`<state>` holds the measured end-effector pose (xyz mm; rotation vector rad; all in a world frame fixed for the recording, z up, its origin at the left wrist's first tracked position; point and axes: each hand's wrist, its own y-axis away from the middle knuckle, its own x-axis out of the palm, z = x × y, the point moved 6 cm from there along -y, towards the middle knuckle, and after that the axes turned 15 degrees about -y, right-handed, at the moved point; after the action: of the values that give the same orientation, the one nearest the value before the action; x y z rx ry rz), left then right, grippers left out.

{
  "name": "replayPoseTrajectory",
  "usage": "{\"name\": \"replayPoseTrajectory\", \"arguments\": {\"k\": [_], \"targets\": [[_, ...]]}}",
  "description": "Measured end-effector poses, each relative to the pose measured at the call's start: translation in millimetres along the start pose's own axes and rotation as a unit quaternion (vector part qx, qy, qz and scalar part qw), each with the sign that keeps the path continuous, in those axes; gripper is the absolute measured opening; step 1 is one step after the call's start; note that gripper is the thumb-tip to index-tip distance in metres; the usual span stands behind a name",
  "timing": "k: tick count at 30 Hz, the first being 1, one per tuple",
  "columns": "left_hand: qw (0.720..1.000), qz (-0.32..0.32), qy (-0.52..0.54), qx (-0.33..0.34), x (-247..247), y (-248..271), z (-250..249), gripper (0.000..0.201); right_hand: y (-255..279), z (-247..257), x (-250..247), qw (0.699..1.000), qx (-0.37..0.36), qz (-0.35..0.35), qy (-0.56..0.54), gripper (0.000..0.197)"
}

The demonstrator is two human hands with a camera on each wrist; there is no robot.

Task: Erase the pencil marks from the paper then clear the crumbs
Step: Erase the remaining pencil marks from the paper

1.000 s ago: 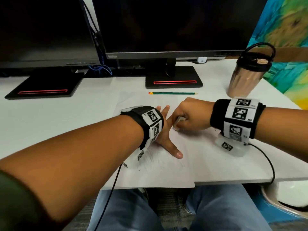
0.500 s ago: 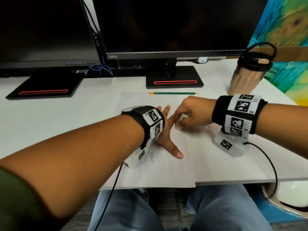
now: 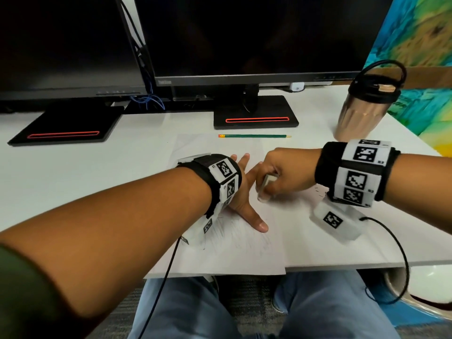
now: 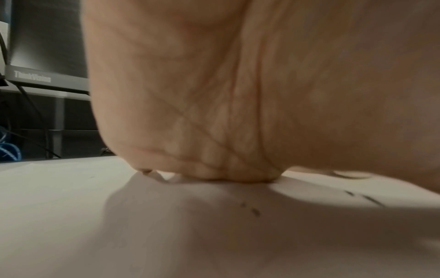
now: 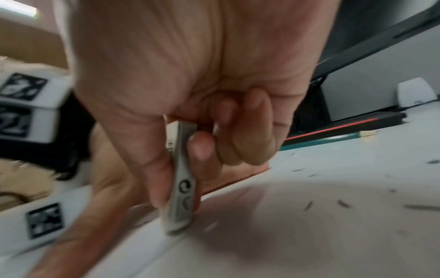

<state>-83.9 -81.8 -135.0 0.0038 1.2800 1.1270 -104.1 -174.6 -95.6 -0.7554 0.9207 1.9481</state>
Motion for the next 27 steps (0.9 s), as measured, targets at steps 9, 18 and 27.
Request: {"name": "replayPoseTrajectory", "arguments": {"k": [9,18,27], "targets": [[1.000,-0.006,-0.003,0.001,2.0,-3.6,0.9,0.144,3.3,-2.2,-2.5,1.000,0.003,-0.031,0.005,0.009],[1.000,-0.009,0.003,0.003,4.3,-7.4,1.1,0.148,13.9,-8.3,-5.6,0.995,0.018,-0.093,-0.019,0.010],[0.999,-0.018,0.040,0.029,5.0,7.6,9.4,0.147,41.4,-2.4,-26.7,0.973,0.030,-0.224,-0.056,0.019]]}}
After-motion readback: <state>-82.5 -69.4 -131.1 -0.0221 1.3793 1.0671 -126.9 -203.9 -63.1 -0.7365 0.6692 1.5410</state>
